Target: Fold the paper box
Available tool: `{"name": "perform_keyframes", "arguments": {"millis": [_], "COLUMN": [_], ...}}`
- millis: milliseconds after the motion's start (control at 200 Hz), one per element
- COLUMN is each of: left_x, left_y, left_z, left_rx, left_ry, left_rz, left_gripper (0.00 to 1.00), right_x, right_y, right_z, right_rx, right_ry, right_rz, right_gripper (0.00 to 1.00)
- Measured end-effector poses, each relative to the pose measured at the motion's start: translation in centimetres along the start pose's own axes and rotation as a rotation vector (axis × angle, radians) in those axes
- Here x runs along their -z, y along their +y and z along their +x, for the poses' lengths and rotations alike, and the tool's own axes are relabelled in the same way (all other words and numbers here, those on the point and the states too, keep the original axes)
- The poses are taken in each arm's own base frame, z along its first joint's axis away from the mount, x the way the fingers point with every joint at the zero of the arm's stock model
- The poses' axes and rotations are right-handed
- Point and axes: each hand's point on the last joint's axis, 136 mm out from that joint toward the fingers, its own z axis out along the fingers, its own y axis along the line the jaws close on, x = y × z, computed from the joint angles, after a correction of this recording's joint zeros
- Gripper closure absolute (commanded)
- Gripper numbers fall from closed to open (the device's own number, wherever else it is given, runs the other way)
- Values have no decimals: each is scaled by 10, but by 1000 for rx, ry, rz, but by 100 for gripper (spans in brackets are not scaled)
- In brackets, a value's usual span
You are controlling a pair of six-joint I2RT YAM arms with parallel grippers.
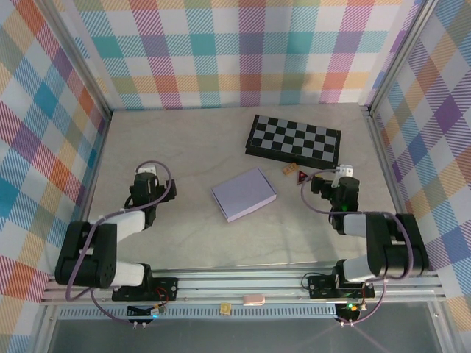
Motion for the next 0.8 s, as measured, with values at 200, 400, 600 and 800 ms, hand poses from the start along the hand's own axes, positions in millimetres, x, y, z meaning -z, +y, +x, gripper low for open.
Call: {"name": "perform_keyframes", "arguments": {"millis": [200,400,600,800], "left_x": [-18,-24,-24,-24], "left_y": [-20,-19,-21,-21], "left_z": [-23,-3,-18,-19], "left_rx": [-2,-10,-8,-11], "left_ry": [-124,-111,-155,-159], "left_rz": [105,108,113,113], "left_gripper": [0,0,0,0], "right_x": [-11,-15,-18,-18], "right_y": [10,11,11,13], "right_z": [-2,-16,-29,-28], "right_rx": [3,8,10,17], "right_ry": [-11,-38,-67,-65], "right_rz": [-56,-37,-19,-22], "right_gripper": [1,1,1,1]}}
